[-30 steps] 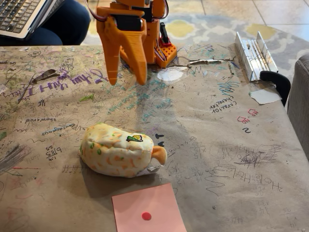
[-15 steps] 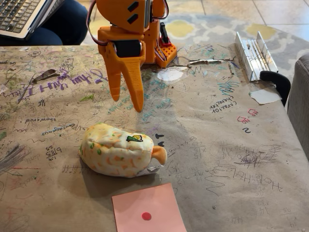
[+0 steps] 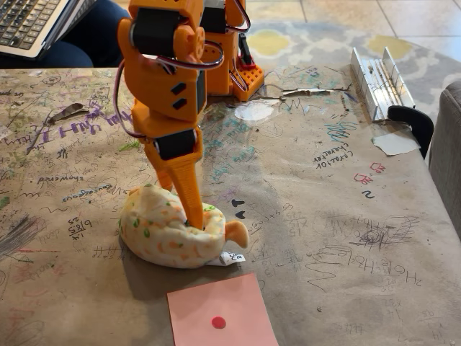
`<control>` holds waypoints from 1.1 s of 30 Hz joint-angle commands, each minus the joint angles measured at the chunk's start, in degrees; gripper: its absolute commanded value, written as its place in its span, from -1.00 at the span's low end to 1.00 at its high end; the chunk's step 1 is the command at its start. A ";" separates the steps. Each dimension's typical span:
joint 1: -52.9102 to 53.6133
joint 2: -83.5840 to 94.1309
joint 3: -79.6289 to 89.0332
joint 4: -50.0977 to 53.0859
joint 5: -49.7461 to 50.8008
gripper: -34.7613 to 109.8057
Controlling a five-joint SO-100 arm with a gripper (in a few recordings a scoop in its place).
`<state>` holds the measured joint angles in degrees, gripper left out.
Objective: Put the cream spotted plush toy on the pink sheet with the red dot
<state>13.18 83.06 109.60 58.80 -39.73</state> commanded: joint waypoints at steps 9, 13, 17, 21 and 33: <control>0.88 0.79 -7.21 -4.66 -3.78 0.12; 1.67 -0.97 -7.21 -4.31 -4.92 0.10; 2.90 -0.62 -5.80 -2.11 -7.12 0.08; 4.04 -2.81 -5.10 -2.90 -7.91 0.06; 4.66 -3.52 -7.56 -1.67 -6.24 -0.52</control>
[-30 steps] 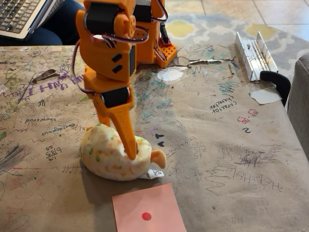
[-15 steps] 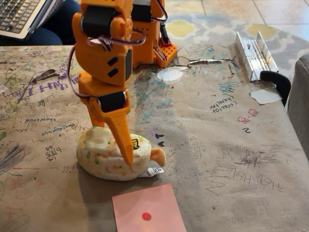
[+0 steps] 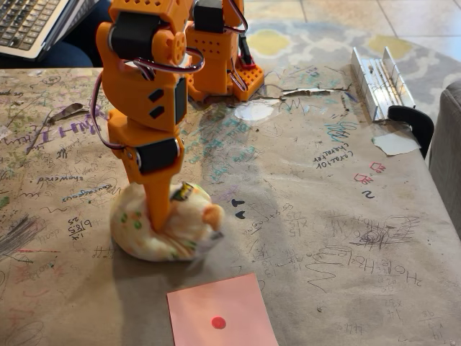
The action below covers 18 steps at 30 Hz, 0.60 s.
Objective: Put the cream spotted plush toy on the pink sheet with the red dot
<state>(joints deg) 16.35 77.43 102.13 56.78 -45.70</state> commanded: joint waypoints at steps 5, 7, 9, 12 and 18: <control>0.97 5.01 2.64 -2.11 0.79 -0.52; 0.09 7.38 4.31 -2.64 1.41 -0.52; -1.41 10.37 5.71 -3.08 2.46 -0.52; -5.54 17.93 6.77 -0.44 5.71 -0.52; -17.58 47.37 6.68 9.67 15.73 -0.52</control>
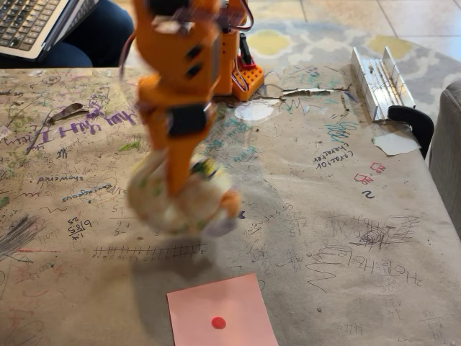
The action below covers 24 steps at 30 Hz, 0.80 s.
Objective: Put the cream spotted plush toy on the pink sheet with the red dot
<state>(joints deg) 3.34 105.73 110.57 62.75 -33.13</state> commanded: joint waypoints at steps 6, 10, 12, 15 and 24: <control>-10.81 46.14 1.23 6.68 8.96 -0.52; -11.25 68.73 6.42 5.71 9.76 -0.52; -12.13 76.20 6.77 6.15 9.23 -0.52; -13.54 81.21 6.50 5.62 8.70 -0.52; -19.86 87.71 -1.41 -3.69 8.26 -0.52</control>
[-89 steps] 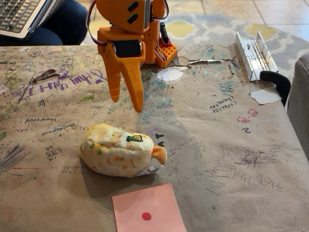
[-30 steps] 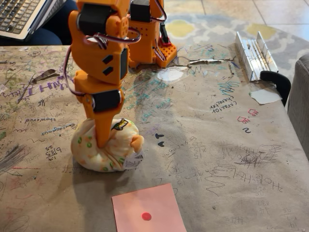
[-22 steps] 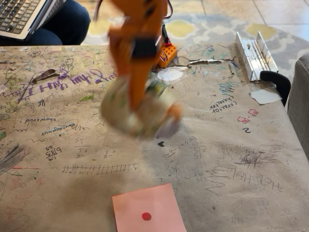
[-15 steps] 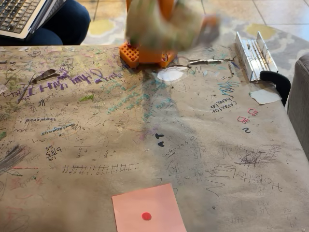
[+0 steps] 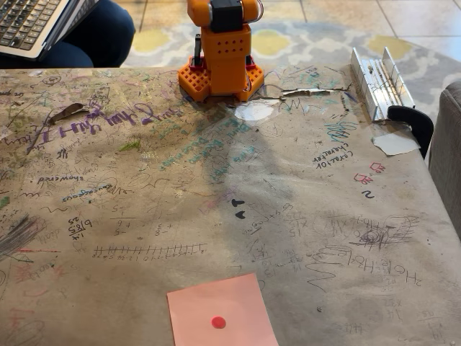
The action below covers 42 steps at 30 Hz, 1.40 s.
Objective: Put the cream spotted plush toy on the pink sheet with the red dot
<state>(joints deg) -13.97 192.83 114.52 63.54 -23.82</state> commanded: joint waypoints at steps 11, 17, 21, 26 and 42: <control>-7.03 0.70 -11.43 -14.85 -1.32 -0.52; 2.64 -5.80 4.31 -25.58 2.37 -0.52; 12.83 -55.46 -13.54 -26.46 8.17 -0.52; 14.77 -81.21 -29.27 -6.33 -1.14 0.47; 16.26 -41.75 26.19 -14.50 -9.84 0.04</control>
<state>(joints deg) 1.76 140.45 130.17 50.27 -31.99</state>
